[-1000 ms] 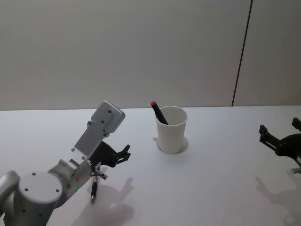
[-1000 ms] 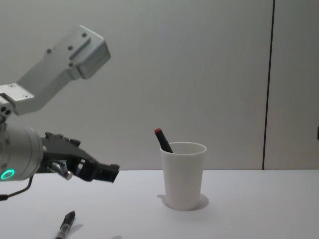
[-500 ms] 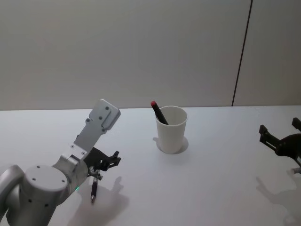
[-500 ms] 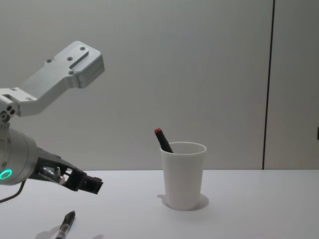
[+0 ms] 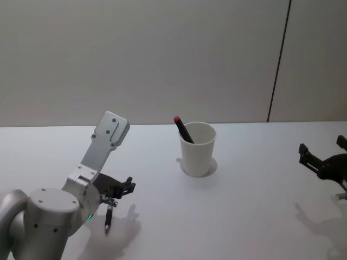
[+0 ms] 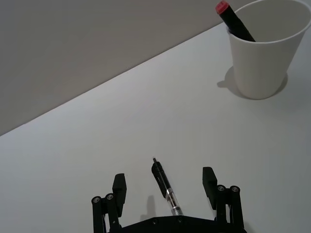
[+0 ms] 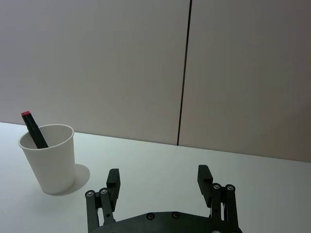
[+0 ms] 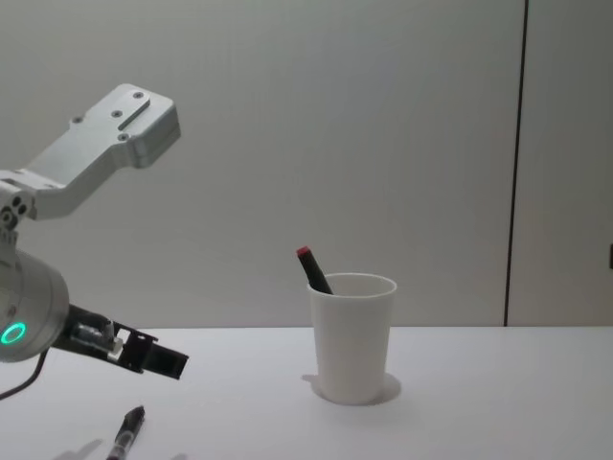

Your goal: Place the pen into the pen holder.

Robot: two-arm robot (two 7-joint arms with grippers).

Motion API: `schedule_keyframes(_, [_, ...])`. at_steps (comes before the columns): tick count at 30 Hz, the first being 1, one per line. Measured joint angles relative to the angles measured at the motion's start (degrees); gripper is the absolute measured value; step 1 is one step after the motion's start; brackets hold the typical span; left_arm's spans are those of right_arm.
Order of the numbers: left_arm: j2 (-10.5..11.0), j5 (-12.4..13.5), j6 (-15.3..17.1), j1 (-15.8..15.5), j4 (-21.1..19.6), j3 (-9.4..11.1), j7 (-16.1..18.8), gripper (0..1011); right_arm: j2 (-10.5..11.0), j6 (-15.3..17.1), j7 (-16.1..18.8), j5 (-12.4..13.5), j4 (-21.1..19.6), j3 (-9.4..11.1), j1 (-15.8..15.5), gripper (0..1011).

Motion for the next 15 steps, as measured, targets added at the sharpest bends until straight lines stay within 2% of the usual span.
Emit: schedule_keyframes(15, [-3.7,-5.23,3.32,1.2,-0.16,-2.04,6.94,1000,0.0,0.0,0.0,0.0,0.0,0.0,0.0,1001])
